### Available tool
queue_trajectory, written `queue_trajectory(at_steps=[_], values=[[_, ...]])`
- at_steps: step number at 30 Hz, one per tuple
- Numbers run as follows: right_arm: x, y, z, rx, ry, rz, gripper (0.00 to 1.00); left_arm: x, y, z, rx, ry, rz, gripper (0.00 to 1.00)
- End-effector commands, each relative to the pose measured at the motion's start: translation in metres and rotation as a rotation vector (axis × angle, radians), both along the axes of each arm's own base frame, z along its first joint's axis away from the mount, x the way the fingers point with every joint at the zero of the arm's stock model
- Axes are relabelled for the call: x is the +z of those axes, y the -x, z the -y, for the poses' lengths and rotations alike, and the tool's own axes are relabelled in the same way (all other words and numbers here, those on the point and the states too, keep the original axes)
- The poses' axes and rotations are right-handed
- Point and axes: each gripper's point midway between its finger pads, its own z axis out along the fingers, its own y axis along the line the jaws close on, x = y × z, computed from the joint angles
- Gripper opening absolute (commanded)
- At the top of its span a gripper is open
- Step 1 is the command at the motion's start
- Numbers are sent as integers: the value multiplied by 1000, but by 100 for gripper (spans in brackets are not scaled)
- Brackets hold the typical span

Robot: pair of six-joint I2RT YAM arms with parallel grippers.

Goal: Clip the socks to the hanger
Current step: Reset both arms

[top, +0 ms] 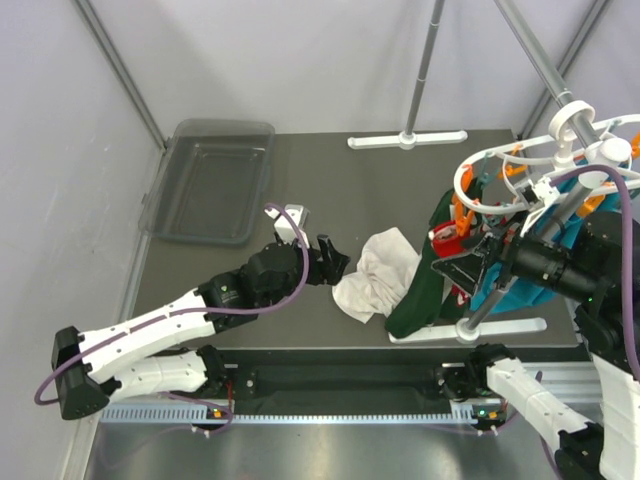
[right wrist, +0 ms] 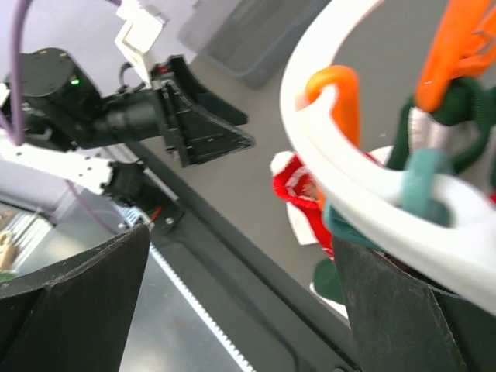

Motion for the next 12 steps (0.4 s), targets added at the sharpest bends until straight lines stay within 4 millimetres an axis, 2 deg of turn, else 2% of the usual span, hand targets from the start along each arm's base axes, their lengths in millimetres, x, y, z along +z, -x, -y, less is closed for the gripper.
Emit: queue_trajectory(at_steps=[1,6,8,11,12], values=[[3,-8,14,-75,70,38,99,28,1,15,-44,110,33,79],[-2,-6,16,-74,88,43,100,31,4,16,-62,112,34,79],[0,1,13,-45,67,64,100,31,5,15,-68,117,35,79],[-7,1,9,-17,59,62,100,30,7,12,-69,125,32,78],[-3,1,7,-12,48,83,100,30,8,12,-70,131,32,78]])
